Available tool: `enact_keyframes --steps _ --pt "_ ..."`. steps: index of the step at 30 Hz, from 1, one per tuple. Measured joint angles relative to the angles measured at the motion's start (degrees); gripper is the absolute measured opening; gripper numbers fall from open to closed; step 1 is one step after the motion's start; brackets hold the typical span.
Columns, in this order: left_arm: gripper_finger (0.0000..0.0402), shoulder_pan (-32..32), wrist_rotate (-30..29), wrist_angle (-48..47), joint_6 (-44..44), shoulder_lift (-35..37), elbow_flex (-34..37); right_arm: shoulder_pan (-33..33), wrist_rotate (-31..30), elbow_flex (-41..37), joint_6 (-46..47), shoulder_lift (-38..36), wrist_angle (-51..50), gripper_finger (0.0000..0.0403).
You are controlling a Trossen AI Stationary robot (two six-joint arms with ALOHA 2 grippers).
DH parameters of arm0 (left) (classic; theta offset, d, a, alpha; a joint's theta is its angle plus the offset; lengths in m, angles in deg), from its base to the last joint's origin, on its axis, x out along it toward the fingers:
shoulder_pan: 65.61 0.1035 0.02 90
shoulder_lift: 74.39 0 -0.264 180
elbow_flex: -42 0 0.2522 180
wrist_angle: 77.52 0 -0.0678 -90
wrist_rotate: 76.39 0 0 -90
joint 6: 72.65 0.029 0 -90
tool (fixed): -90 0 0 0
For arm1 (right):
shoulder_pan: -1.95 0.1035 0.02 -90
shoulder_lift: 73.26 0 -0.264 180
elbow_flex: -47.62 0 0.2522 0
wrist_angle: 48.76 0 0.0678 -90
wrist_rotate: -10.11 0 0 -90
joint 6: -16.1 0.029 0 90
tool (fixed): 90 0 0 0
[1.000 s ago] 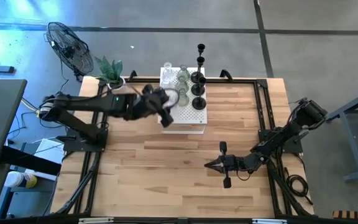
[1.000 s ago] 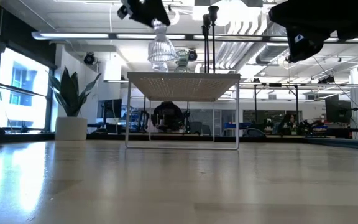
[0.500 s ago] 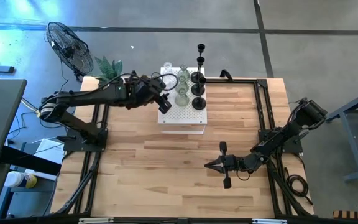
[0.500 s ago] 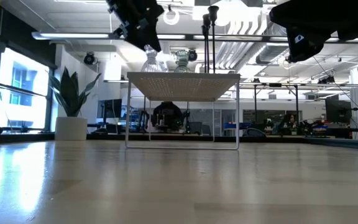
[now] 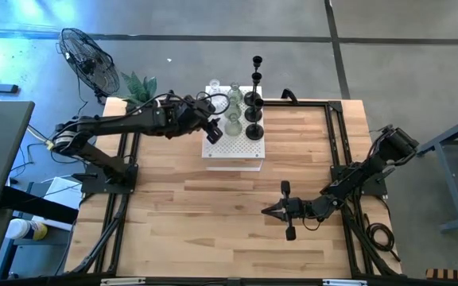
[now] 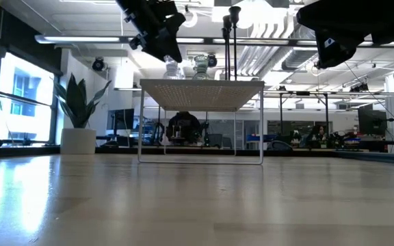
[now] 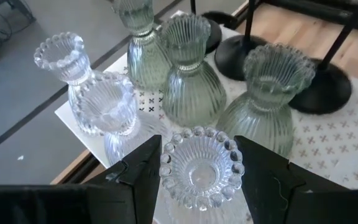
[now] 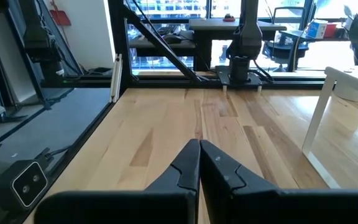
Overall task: Pick & Place candle stick holders
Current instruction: Put the transparent candle holder on the shelf aligned with the transparent candle holders
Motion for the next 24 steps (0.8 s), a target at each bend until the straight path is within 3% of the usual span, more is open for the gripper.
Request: enact_keyframes --steps 12,24 --pt "0.018 -0.15 -0.61 0.84 0.93 -1.12 -0.06 0.04 0.08 0.0 0.01 0.0 0.0 0.0002" --pt "0.0216 -0.17 -0.59 0.41 1.41 -1.11 -0.04 0.04 0.09 0.0 0.04 0.0 0.0 0.0001"
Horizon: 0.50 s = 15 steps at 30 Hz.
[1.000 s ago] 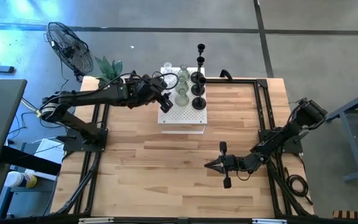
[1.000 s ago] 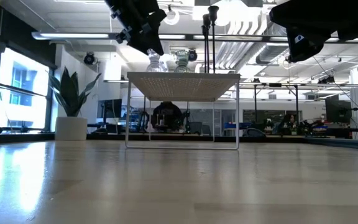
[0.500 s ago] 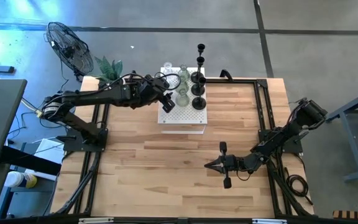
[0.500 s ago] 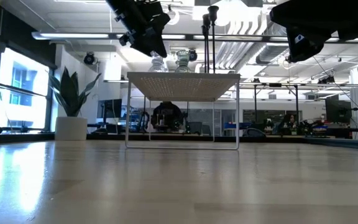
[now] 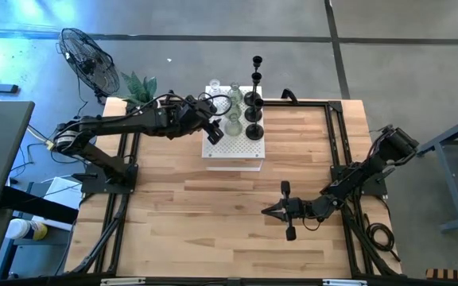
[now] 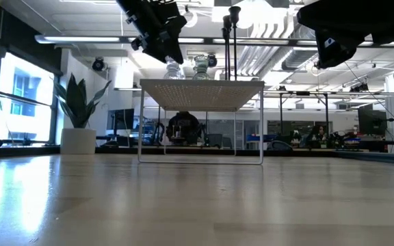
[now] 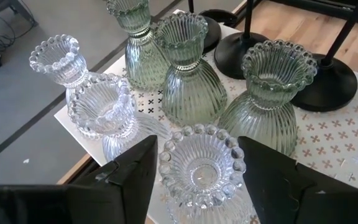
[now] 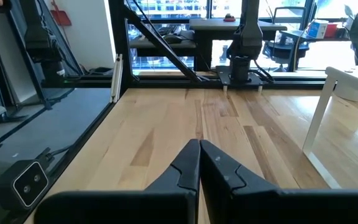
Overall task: Pick & Place candle stick holders
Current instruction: Put the transparent candle holder on the shelf aligned with the transparent candle holders, then return to Home Position
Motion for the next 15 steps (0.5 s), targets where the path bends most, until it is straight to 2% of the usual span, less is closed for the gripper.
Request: enact_keyframes --steps 8,15 --pt "0.0247 0.0 0.04 0.02 0.03 0.0 0.0 0.0 0.0 0.0 0.0 0.0 0.0 0.0001" --pt "0.0251 0.0 -0.1 0.22 0.69 1.03 -1.23 0.0 0.08 0.0 0.0 0.0 -0.02 0.0001"
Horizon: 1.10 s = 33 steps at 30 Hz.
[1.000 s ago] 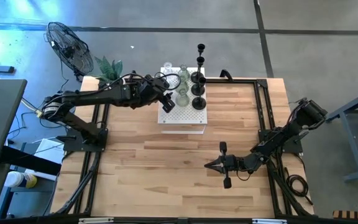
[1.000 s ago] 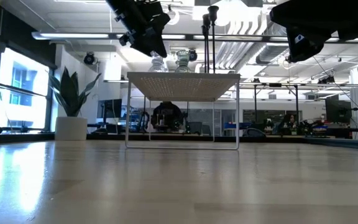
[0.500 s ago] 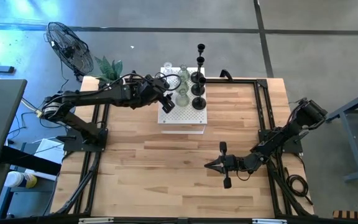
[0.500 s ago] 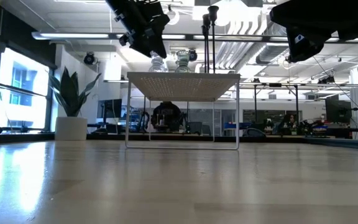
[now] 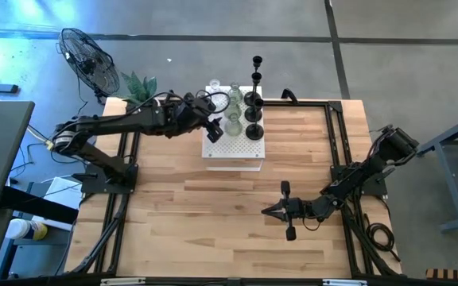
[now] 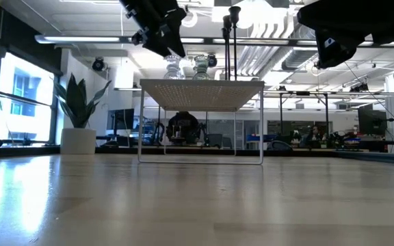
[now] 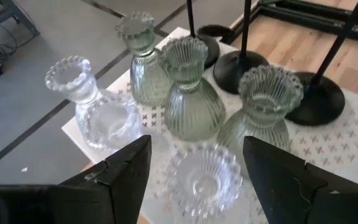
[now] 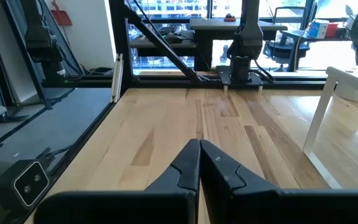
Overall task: Pick & Place candle stick holders
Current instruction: Return to Home Position
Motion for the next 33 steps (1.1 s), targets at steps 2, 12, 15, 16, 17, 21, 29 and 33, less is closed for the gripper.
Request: enact_keyframes --steps 2,12,15,16,17,21,29,33 --pt "0.0251 0.0 -0.09 -0.52 0.41 0.71 -0.17 0.0 0.1 0.0 0.02 0.02 0.0 0.0001" --pt "0.02 -4.91 -5.0 -1.46 6.82 7.91 1.03 0.0 -2.74 0.02 -1.51 0.02 -0.63 0.0001" --pt "0.0117 -9.78 -8.58 3.93 9.71 12.1 8.16 -1.34 -2.58 0.02 -4.56 0.02 -1.44 0.0001" --pt "0.0084 -10.95 -7.53 6.63 10.95 14.03 11.5 -2.24 -1.82 0.0 -5.63 -0.18 -1.45 0.0001" --pt "0.0052 -11.85 -5.04 10.41 12.16 16.02 15.2 -3.47 -0.64 -0.31 -6.66 -0.82 -1.54 0.0" --pt "0.0018 -12.8 7.33 27.9 15.18 23.81 31.15 -12.22 9.67 -4.18 -8.07 -6.88 -1.83 0.0" --pt "0.0003 -12.72 17.94 38.31 15.81 37.16 49.14 -29.89 26.23 -17.26 -11.7 -33.11 -6.54 0.0" --pt "0.0004 -11.16 19.63 41.15 15.74 44.33 54.85 -38.35 29.52 -23.0 -11.32 -47.35 -13.65 0.0"
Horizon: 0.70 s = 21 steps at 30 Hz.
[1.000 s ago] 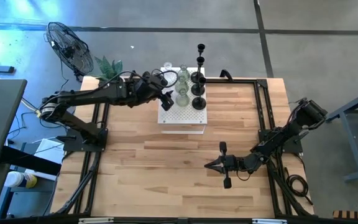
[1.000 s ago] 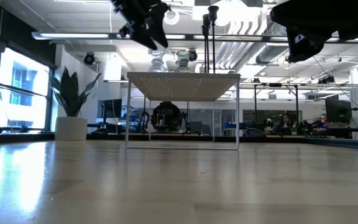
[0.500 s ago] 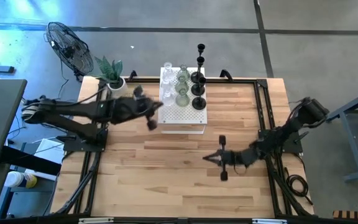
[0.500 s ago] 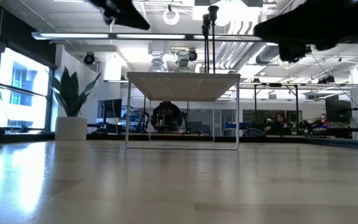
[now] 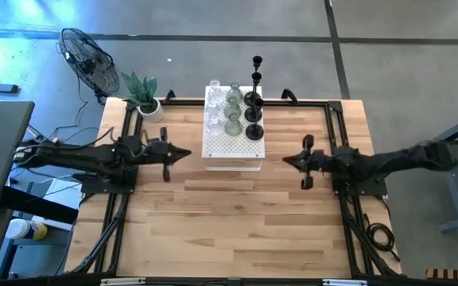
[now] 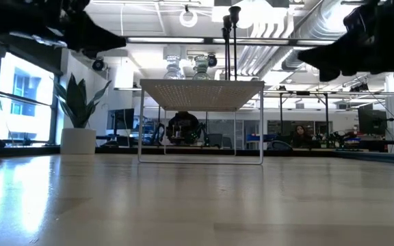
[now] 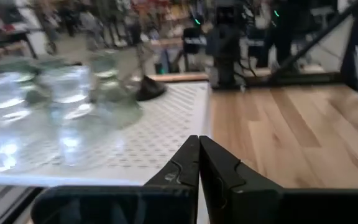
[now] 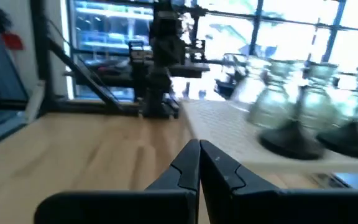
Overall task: Pick & Place candle stick holders
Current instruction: Return to Home Position
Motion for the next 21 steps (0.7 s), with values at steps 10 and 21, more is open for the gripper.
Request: enact_keyframes --steps 10,21 --pt "0.0001 18.13 12.03 -0.68 -7.09 18.36 12.53 -14.91 5.41 -0.15 2.17 -23.01 -29.21 0.0" --pt "0.0 27.72 20.09 -10.74 -8.9 37.02 18.19 -23.45 6.28 -0.15 5.33 -29.43 -36.41 0.0"
